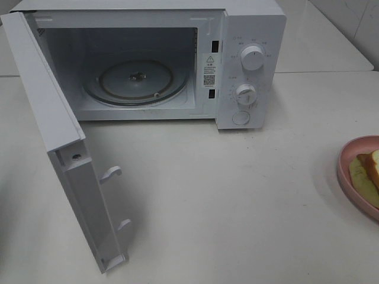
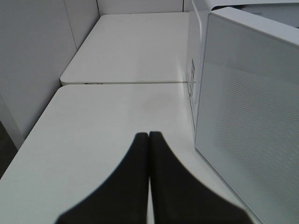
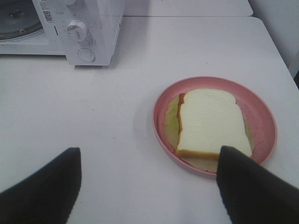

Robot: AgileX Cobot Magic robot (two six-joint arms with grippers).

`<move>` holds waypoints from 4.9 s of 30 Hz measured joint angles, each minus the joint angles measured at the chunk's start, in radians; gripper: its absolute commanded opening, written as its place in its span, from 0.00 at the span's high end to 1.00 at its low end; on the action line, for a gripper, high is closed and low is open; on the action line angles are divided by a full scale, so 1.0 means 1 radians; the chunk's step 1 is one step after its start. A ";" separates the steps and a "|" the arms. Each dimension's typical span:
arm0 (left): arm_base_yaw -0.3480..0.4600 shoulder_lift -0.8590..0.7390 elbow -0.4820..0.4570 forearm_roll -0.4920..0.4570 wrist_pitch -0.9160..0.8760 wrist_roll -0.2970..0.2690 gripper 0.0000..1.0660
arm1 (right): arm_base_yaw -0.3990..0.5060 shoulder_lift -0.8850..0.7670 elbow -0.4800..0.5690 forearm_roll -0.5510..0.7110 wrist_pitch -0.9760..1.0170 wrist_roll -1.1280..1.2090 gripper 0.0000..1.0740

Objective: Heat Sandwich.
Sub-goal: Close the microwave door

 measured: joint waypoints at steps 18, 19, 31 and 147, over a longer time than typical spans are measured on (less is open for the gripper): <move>0.000 0.322 0.000 0.382 -0.324 -0.311 1.00 | 0.000 0.000 0.000 0.000 -0.001 0.000 0.29; 0.000 0.356 0.000 0.451 -0.381 -0.356 1.00 | 0.000 0.000 0.000 0.000 -0.001 0.000 0.29; -0.110 0.507 -0.001 0.555 -0.546 -0.388 1.00 | 0.000 0.000 0.000 0.000 -0.001 0.000 0.29; -0.877 1.247 -0.926 -0.778 -0.474 0.454 1.00 | 0.000 0.000 0.000 0.000 -0.002 0.000 0.29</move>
